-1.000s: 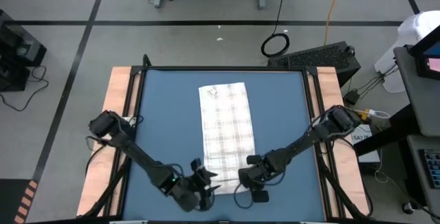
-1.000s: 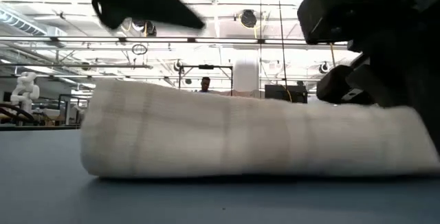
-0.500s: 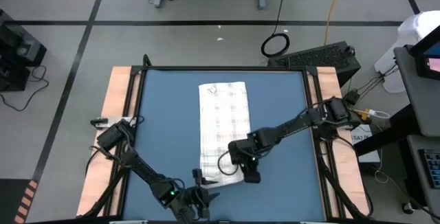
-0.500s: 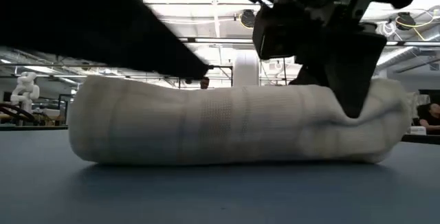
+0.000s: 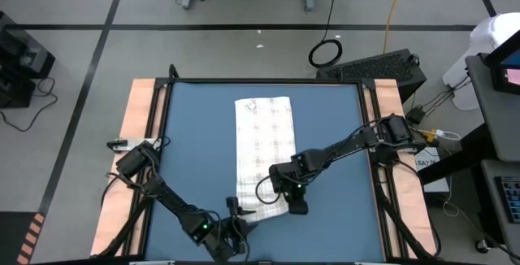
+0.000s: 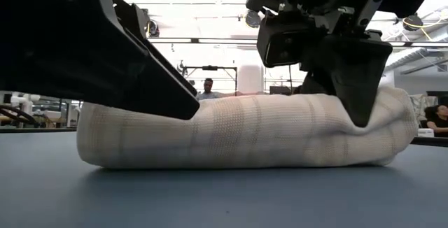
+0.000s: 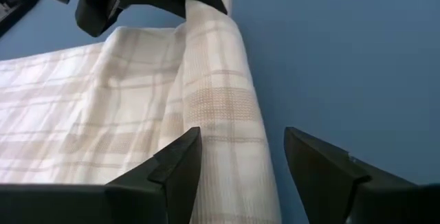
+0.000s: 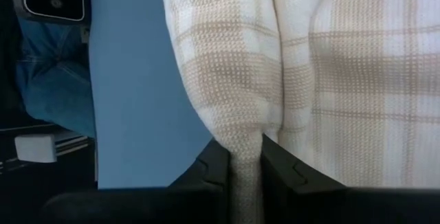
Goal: Roll towel into tight, uniform cylinder
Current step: Roll the white towel
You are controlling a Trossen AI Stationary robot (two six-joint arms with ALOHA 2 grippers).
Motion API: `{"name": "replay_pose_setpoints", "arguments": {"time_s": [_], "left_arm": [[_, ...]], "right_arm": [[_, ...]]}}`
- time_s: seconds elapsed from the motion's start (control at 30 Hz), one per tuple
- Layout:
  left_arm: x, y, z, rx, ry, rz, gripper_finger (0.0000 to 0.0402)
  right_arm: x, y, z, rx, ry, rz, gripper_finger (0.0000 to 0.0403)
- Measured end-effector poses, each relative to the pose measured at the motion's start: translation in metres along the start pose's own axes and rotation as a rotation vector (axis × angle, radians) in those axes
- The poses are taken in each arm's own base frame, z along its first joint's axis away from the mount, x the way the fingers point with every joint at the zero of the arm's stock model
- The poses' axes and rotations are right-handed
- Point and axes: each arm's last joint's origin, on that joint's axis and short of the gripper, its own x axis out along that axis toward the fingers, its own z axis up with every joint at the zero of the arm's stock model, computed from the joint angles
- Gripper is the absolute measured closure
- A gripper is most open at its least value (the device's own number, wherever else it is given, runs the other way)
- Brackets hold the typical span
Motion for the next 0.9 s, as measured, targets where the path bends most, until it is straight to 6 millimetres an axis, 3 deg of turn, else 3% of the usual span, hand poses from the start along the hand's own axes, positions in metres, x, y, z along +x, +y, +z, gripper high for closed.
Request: {"name": "replay_pose_setpoints", "arguments": {"time_s": [0.23, 0.53, 0.77, 0.9], "left_arm": [[0.009, 0.01, -0.005, -0.055, 0.094, -0.013, 0.0187], [0.024, 0.018, -0.011, -0.063, 0.136, 0.033, 0.0133], [0.025, 0.02, -0.01, -0.122, 0.165, -0.002, 0.0218], [0.016, 0.008, -0.008, -0.025, 0.106, -0.049, 0.0231]], "right_arm": [[0.0, 0.0, 0.0, 0.012, 0.0, -0.001, 0.0367], [0.001, 0.001, 0.0, 0.013, 0.001, -0.005, 0.0367], [0.001, 0.001, -0.001, 0.017, 0.003, -0.01, 0.0367], [0.001, 0.001, -0.001, 0.018, 0.006, -0.011, 0.0367]]}}
